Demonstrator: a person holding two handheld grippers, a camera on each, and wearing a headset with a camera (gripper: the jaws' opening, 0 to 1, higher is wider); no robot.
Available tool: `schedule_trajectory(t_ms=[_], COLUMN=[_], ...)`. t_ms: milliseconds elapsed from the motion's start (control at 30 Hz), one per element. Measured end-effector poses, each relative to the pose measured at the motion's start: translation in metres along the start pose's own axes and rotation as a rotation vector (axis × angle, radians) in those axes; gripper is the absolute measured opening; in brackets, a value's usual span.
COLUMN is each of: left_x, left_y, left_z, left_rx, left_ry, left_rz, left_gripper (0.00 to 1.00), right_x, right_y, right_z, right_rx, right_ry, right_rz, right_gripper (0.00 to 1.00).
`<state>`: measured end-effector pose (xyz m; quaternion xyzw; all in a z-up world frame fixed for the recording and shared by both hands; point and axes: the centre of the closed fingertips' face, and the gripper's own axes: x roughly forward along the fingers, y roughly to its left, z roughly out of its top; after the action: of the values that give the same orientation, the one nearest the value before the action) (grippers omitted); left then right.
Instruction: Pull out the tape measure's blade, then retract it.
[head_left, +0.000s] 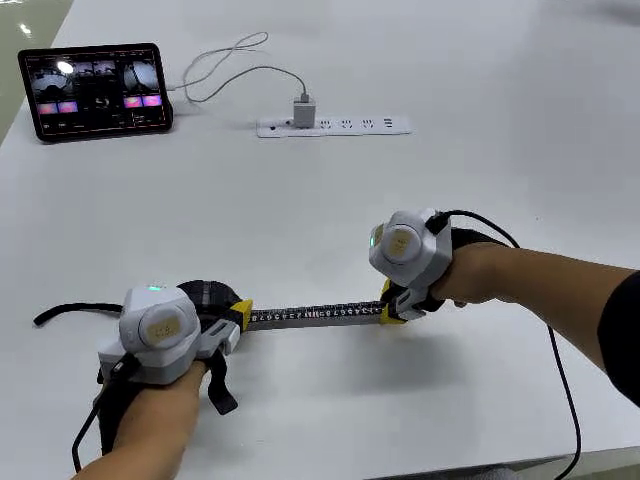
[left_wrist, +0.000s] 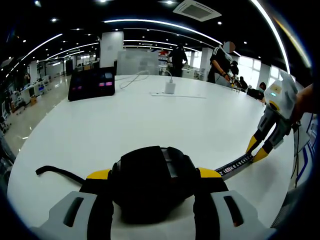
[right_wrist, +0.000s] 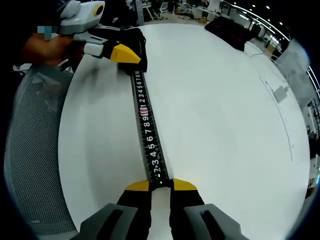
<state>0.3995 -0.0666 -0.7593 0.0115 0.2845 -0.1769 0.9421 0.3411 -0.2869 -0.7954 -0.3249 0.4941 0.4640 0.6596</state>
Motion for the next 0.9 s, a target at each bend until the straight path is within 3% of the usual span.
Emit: schedule_trajectory(t_ms=[400,900], left_x=[0.000,0.000], left_y=[0.000,0.000], left_z=[0.000,0.000], left_rx=[-0.001,-0.002], left_ry=[0.001,0.002], left_rz=[0.001,0.000], left_gripper=[0.61,0.60], right_x=[0.001,0.003], right_y=[0.001,0.002], right_z=[0.005,0.012], right_rx=[-0.049,-0.031], right_ry=[-0.018,-0.023], right_rz=[0.011,0.004], right_gripper=[0.09,0.09])
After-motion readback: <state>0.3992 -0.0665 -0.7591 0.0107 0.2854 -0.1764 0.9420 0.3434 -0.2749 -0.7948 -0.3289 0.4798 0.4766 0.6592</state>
